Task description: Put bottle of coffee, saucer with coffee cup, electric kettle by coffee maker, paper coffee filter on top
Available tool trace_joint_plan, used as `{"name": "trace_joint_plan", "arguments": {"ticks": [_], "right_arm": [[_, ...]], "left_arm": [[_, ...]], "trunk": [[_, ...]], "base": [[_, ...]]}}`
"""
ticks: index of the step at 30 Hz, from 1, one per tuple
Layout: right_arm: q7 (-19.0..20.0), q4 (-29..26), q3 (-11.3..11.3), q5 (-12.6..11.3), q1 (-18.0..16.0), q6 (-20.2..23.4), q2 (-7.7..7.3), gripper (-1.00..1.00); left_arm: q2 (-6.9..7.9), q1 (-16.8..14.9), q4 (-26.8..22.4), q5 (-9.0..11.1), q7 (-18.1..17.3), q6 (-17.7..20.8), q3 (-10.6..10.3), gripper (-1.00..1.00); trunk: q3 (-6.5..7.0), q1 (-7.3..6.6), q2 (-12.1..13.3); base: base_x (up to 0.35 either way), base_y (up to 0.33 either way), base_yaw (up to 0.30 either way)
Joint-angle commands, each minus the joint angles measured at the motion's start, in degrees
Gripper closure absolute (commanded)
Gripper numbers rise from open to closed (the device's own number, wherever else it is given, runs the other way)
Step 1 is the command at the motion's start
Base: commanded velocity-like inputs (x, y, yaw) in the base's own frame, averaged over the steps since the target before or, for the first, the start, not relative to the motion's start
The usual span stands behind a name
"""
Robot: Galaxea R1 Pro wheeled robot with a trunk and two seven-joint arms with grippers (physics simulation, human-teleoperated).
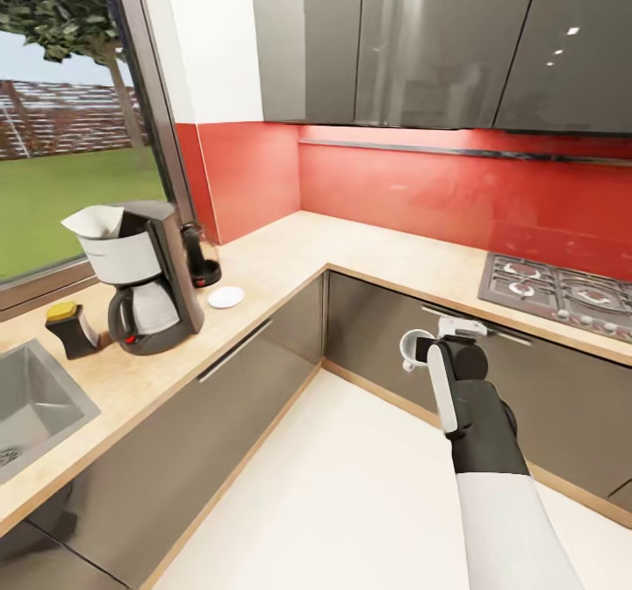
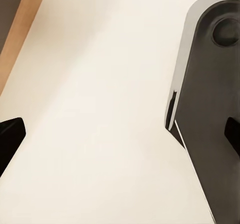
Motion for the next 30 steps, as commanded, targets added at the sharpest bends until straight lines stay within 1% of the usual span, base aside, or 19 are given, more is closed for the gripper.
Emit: {"name": "trace_joint_plan", "arguments": {"ticks": [1, 30], "right_arm": [[-0.1, 0.0, -0.1, -0.2, -0.1, 0.2, 0.06, 1.00], [0.0, -0.5, 0.1, -0.4, -0.1, 0.2, 0.48, 1.00]], "left_arm": [[0.00, 0.0, 0.0, 0.6, 0.1, -0.2, -0.5, -1.00], [-0.09, 0.0, 0.0, 0.6, 0.1, -0.5, -0.4, -1.00]], "trunk": [[-0.11, 0.06, -0.1], [-0.11, 0.06, -0.1]], "base": [[0.254, -0.234, 0.000], [0.254, -0.234, 0.001]]}}
